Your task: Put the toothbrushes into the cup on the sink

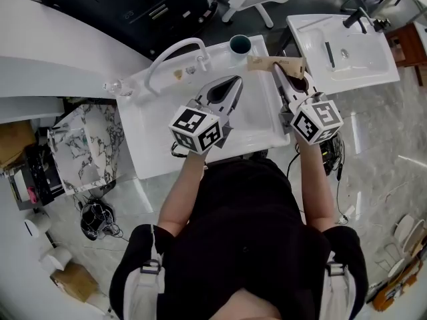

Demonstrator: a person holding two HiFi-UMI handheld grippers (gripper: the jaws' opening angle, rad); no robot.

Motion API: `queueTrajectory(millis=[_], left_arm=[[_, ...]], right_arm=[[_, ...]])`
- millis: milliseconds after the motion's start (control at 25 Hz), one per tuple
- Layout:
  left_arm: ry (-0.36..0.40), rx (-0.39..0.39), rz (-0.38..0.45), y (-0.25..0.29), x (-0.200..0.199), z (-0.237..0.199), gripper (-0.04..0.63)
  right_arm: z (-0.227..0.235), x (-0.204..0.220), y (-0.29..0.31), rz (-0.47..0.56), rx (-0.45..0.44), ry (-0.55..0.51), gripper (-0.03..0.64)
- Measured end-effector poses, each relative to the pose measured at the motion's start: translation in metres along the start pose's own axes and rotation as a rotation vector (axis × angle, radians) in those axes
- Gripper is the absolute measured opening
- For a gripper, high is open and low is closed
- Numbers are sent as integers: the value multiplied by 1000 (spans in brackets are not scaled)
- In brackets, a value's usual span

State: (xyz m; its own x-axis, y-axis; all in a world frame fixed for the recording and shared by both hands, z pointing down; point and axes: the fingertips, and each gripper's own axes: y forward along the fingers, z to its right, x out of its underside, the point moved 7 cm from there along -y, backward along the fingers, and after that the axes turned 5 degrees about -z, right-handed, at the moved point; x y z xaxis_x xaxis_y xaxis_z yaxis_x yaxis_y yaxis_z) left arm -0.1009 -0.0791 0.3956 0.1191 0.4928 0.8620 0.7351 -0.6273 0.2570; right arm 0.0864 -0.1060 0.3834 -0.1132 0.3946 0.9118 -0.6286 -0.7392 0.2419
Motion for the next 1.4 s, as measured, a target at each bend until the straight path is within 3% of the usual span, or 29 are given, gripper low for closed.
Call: queueTrajectory(millis=[600, 1400], left_arm=[[-26, 8, -19, 4, 3, -17, 8], [-46, 8, -32, 5, 6, -26, 8]], right_arm=[[19, 4, 25, -22, 45, 4, 69], [35, 9, 73, -81, 30, -19, 69]])
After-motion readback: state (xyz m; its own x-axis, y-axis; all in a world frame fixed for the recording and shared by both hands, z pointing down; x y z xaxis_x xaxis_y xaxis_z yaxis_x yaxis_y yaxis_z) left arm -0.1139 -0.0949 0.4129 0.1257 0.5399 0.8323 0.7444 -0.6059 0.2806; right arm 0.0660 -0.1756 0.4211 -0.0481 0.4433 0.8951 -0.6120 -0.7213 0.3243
